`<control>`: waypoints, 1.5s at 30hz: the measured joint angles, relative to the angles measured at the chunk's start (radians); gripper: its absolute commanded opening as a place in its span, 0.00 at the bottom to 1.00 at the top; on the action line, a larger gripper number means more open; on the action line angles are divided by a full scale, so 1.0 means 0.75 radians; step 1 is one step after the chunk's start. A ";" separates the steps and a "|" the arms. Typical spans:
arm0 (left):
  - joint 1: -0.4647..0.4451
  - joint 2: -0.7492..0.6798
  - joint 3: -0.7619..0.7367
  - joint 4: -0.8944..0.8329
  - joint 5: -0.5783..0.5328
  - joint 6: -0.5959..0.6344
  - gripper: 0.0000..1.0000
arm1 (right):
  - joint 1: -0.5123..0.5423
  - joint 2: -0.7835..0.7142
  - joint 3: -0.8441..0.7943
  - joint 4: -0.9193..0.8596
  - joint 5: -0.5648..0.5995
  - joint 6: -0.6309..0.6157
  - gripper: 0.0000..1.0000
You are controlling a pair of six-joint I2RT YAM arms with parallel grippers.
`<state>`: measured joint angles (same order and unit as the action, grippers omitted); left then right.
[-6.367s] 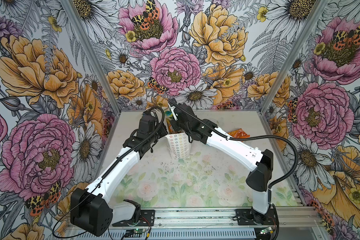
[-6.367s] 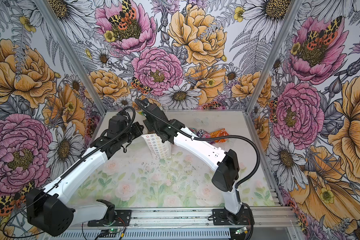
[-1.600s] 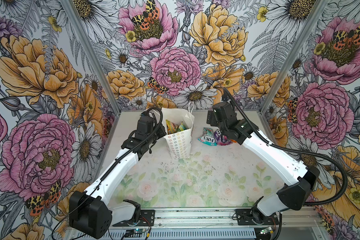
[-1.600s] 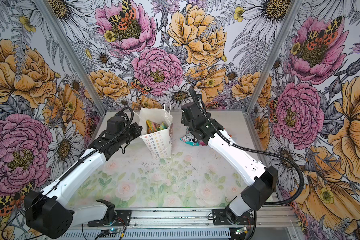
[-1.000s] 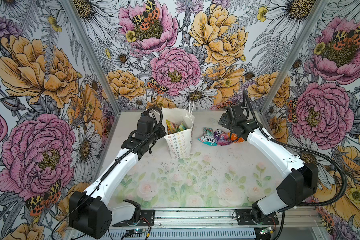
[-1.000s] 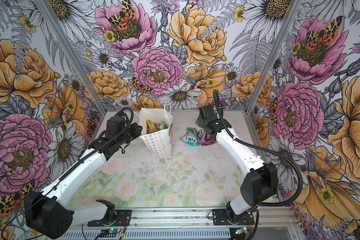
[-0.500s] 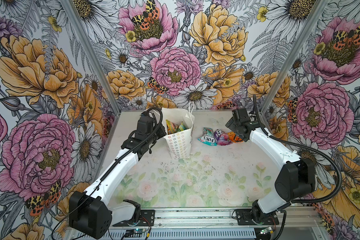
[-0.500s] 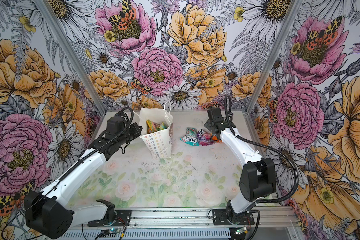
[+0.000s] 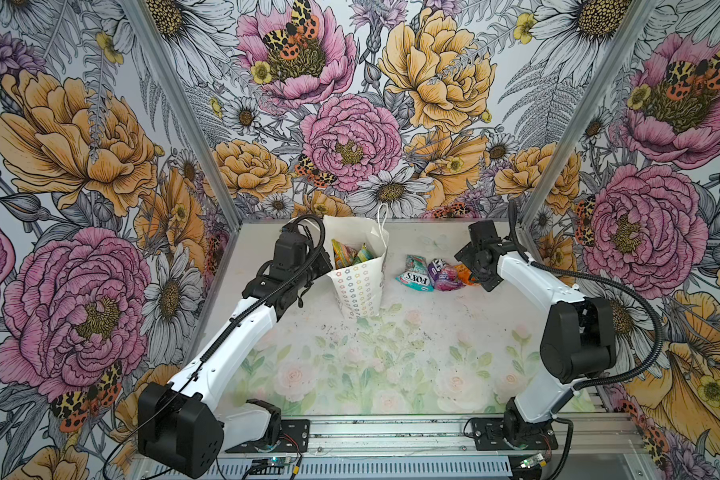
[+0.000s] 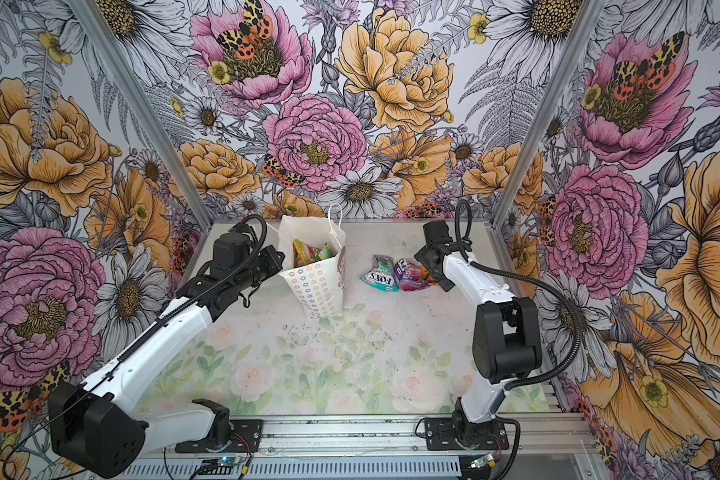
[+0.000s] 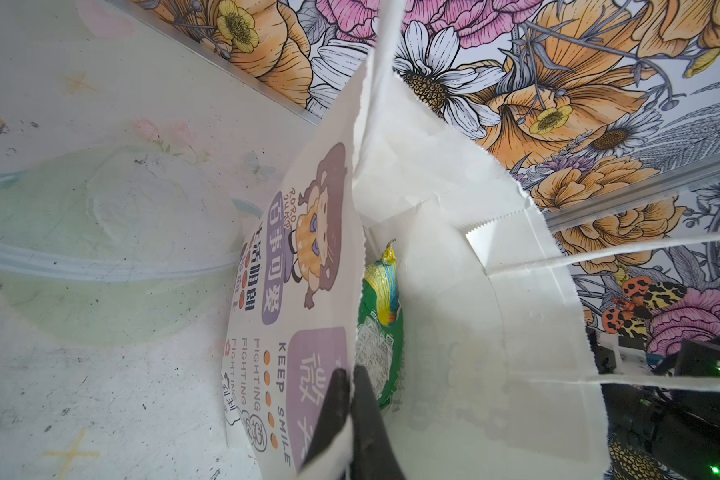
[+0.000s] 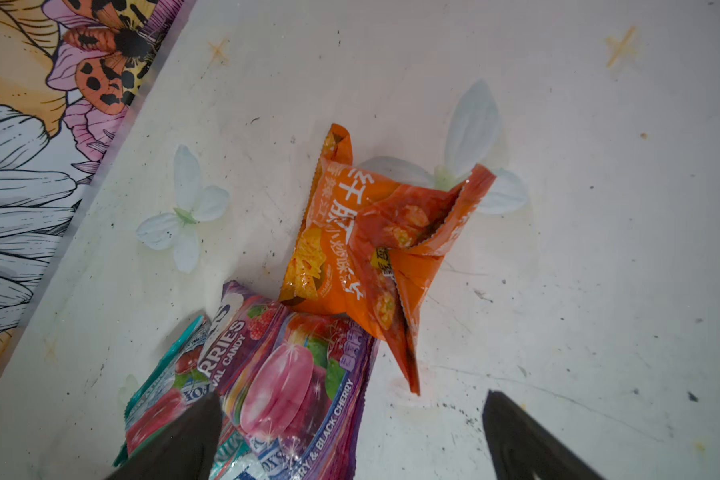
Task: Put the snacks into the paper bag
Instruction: 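Lower the right gripper onto the orange packet and close on it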
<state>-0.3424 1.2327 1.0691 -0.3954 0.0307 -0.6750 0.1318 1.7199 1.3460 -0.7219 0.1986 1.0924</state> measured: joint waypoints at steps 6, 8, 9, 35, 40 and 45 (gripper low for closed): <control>0.001 -0.001 -0.002 0.000 0.000 -0.001 0.00 | -0.047 0.053 0.006 -0.003 -0.027 0.008 1.00; 0.001 -0.001 -0.002 0.000 0.000 -0.001 0.00 | -0.056 0.086 0.025 -0.004 -0.035 0.000 1.00; 0.001 -0.001 -0.002 0.000 0.000 -0.001 0.00 | -0.062 0.102 0.036 -0.004 -0.038 -0.003 1.00; 0.001 -0.001 -0.002 0.000 0.000 -0.001 0.00 | -0.153 0.382 0.219 0.000 -0.103 -0.052 1.00; 0.001 -0.001 -0.002 0.000 0.000 -0.001 0.00 | -0.170 0.430 0.242 -0.001 -0.124 -0.062 1.00; 0.001 -0.001 -0.002 0.000 0.000 -0.001 0.00 | -0.178 0.462 0.254 0.001 -0.146 -0.086 1.00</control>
<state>-0.3416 1.2324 1.0676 -0.3954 0.0307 -0.6754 -0.0013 2.0666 1.5368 -0.7216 0.0891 1.0275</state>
